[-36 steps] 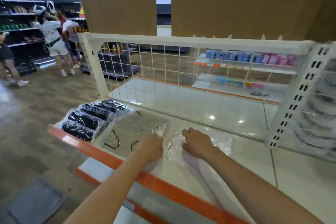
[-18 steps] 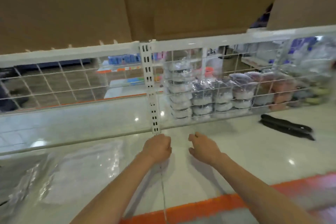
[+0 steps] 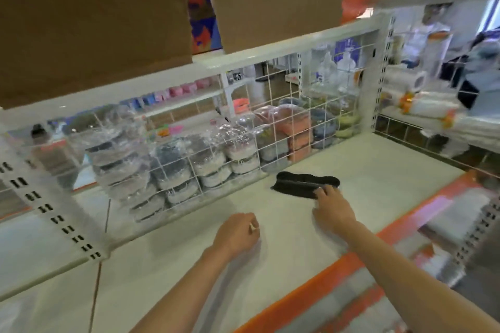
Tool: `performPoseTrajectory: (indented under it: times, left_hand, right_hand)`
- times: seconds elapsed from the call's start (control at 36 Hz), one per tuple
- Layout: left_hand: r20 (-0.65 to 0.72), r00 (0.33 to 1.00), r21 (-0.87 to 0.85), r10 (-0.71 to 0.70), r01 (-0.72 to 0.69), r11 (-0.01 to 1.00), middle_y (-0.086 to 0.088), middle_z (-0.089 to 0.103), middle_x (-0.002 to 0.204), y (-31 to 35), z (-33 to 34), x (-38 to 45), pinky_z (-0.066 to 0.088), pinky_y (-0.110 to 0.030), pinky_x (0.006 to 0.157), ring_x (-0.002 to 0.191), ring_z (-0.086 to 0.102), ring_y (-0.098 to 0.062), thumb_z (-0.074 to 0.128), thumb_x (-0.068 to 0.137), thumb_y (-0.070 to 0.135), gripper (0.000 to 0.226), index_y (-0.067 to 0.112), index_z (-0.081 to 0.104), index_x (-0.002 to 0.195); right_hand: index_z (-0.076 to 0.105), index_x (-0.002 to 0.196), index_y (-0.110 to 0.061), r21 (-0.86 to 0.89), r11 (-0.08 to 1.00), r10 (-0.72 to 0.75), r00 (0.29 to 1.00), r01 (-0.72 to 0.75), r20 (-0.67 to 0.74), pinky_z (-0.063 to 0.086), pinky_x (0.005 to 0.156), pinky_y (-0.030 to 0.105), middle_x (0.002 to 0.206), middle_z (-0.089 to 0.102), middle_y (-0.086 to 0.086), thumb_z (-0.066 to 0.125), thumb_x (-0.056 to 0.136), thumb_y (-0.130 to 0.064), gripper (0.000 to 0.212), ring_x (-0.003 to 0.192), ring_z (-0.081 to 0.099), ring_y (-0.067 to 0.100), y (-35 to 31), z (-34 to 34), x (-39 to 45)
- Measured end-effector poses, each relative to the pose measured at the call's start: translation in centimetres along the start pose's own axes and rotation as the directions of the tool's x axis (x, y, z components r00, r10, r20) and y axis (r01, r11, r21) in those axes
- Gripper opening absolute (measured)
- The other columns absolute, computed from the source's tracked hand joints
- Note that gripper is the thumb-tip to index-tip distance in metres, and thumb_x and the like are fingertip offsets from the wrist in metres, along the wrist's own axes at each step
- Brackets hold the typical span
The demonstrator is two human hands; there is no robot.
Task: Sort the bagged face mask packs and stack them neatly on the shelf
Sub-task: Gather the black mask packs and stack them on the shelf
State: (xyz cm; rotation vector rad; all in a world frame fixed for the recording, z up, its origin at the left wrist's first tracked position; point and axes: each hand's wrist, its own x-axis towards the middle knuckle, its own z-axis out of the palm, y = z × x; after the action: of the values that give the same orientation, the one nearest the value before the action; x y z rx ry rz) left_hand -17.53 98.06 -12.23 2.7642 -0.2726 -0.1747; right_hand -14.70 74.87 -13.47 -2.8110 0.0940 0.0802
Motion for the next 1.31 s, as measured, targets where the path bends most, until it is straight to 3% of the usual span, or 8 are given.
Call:
performPoseTrajectory:
  times: [0.14, 0.28, 0.53, 0.64, 0.89, 1.0, 1.11, 1.31]
  left_hand:
    - [-0.025, 0.999, -0.06, -0.031, 0.03, 0.998, 0.001, 0.067, 0.093, 1.0, 1.6, 0.8, 0.037, -0.021, 0.065, 0.089, 0.062, -0.018, 0.05, 0.089, 0.023, 0.017, 0.018, 0.065, 0.095]
    - [-0.02, 0.996, -0.092, -0.086, 0.084, 0.992, 0.003, 0.064, 0.09, 0.6, 1.6, 0.8, 0.044, -0.023, 0.07, 0.078, 0.056, -0.011, 0.05, 0.09, 0.022, 0.017, 0.019, 0.065, 0.097]
    - [-0.093, 0.967, -0.197, -0.237, 0.216, 0.956, 0.013, 0.059, 0.075, -3.3, 0.0, -2.7, 0.045, -0.02, 0.068, 0.069, 0.056, -0.007, 0.055, 0.086, 0.02, 0.009, 0.024, 0.062, 0.082]
    - [-0.108, 0.936, -0.222, -0.336, 0.307, 0.926, 0.01, 0.062, 0.077, -6.4, -0.7, -6.4, 0.05, -0.025, 0.074, 0.072, 0.058, -0.009, 0.055, 0.086, 0.021, 0.009, 0.023, 0.062, 0.08]
    - [-0.206, 0.771, -0.258, -0.603, 0.551, 0.793, 0.0, 0.066, 0.087, -15.0, -3.5, -18.3, 0.047, -0.026, 0.079, 0.084, 0.062, -0.018, 0.053, 0.086, 0.019, 0.014, 0.017, 0.066, 0.09]
    - [-0.253, 0.686, -0.299, -0.683, 0.616, 0.729, 0.005, 0.065, 0.082, -18.9, -5.0, -25.5, 0.047, -0.026, 0.079, 0.081, 0.06, -0.015, 0.054, 0.084, 0.018, 0.013, 0.026, 0.064, 0.082]
    - [-0.301, 0.599, -0.303, -0.743, 0.678, 0.669, 0.002, 0.066, 0.088, -23.0, -7.0, -33.2, 0.044, -0.024, 0.079, 0.086, 0.061, -0.017, 0.055, 0.085, 0.018, 0.012, 0.025, 0.064, 0.084]
    - [-0.39, 0.432, -0.316, -0.813, 0.766, 0.559, -0.005, 0.066, 0.102, -30.1, -10.6, -46.2, 0.045, -0.028, 0.08, 0.097, 0.061, -0.021, 0.05, 0.089, 0.021, 0.02, 0.016, 0.064, 0.103]
  right_hand:
    - [0.019, 0.149, -0.019, -0.092, 0.994, -0.055, 0.993, 0.065, 0.107, 0.03, 0.111, 0.038, 0.154, 0.021, 0.011, 0.048, 0.09, -0.048, 0.072, 0.139, 0.021, 0.032, 2.0, 0.1, 1.5]
    - [0.054, 0.121, -0.024, -0.078, 0.973, -0.209, 0.971, 0.218, 0.114, 0.039, 0.092, 0.033, 0.12, 0.053, 0.005, 0.044, 0.093, -0.049, 0.039, 0.112, 0.042, 0.023, 0.6, 0.0, 1.8]
    - [0.041, 0.122, -0.012, -0.022, 0.998, 0.056, 0.959, -0.052, 0.277, 0.038, 0.096, 0.037, 0.113, 0.052, 0.006, 0.07, 0.076, -0.05, 0.066, 0.114, 0.049, 0.026, -3.5, 0.0, 3.3]
    - [0.056, 0.116, -0.009, 0.057, 0.99, -0.14, 0.896, 0.127, 0.422, 0.047, 0.087, 0.032, 0.101, 0.061, 0.006, 0.072, 0.074, -0.036, 0.052, 0.102, 0.059, 0.026, -9.0, 1.6, 1.7]
    - [0.061, 0.095, -0.007, 0.38, 0.723, -0.69, 0.633, 0.577, 0.351, 0.036, 0.071, 0.03, 0.098, 0.063, 0.011, 0.061, 0.084, -0.014, 0.013, 0.091, 0.055, 0.022, -25.1, 3.9, -6.9]
    - [0.051, 0.069, -0.022, 0.416, 0.633, -0.774, 0.52, 0.653, 0.361, 0.034, 0.06, 0.021, 0.077, 0.053, 0.001, 0.062, 0.084, -0.018, 0.019, 0.079, 0.05, 0.018, -31.9, 5.5, -11.6]
    - [0.063, 0.093, -0.005, 0.44, 0.55, -0.832, 0.415, 0.71, 0.369, 0.038, 0.065, 0.021, 0.088, 0.059, 0.008, 0.06, 0.086, -0.019, 0.016, 0.083, 0.054, 0.021, -38.9, 7.0, -17.3]
    - [0.051, 0.08, -0.02, 0.442, 0.399, -0.902, 0.257, 0.803, 0.347, 0.033, 0.058, 0.019, 0.085, 0.054, 0.001, 0.059, 0.087, -0.02, 0.01, 0.079, 0.049, 0.016, -50.5, 11.5, -27.2]
